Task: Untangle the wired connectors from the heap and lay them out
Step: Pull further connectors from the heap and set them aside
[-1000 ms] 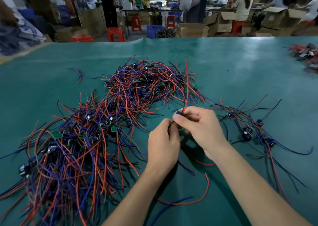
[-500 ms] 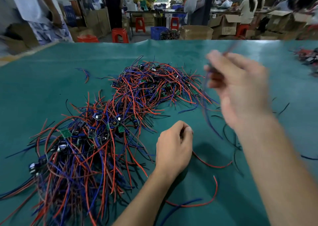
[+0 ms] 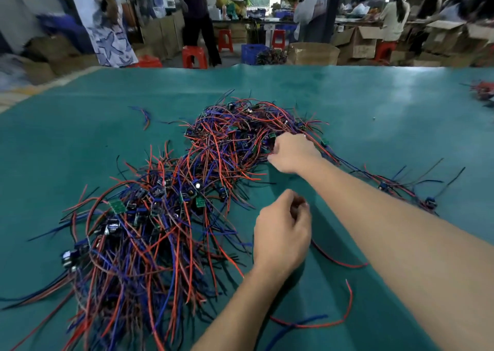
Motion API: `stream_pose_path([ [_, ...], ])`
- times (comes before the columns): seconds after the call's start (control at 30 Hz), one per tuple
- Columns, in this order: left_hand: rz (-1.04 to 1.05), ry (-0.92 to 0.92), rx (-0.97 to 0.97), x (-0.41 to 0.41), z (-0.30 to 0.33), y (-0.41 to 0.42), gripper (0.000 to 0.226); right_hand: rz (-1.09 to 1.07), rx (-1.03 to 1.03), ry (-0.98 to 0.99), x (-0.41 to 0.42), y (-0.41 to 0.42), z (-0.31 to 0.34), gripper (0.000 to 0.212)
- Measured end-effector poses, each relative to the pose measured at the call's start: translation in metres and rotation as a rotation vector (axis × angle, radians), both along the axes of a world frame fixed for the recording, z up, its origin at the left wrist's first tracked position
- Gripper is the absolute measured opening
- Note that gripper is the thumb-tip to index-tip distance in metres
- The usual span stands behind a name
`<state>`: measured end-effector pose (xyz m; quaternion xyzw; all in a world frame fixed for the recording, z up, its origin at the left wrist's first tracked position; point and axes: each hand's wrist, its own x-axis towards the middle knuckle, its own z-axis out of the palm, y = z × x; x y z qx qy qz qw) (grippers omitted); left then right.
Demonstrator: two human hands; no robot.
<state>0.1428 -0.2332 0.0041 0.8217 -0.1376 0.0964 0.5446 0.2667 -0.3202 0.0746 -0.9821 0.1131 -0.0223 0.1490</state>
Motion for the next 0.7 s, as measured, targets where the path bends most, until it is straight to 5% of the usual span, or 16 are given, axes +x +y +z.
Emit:
stream_pose_path([
  [0.2,0.004,-0.009,0.001,0.001,-0.001,0.001,0.009,-0.088,0.238,-0.175,0.005,-0.022,-0.008,0.018],
  [0.4,0.019,0.024,-0.046,0.002,-0.003,0.000,0.007,-0.167,0.728,-0.297,-0.026,-0.062,0.009,0.010],
  [0.57,0.017,0.082,-0.102,0.003,-0.002,0.000,0.013,-0.174,1.274,-0.259,-0.079,-0.082,0.009,0.011],
  [0.7,0.018,0.082,-0.130,0.002,-0.001,-0.001,0.021,-0.068,1.374,-0.124,-0.120,-0.068,-0.007,0.014],
])
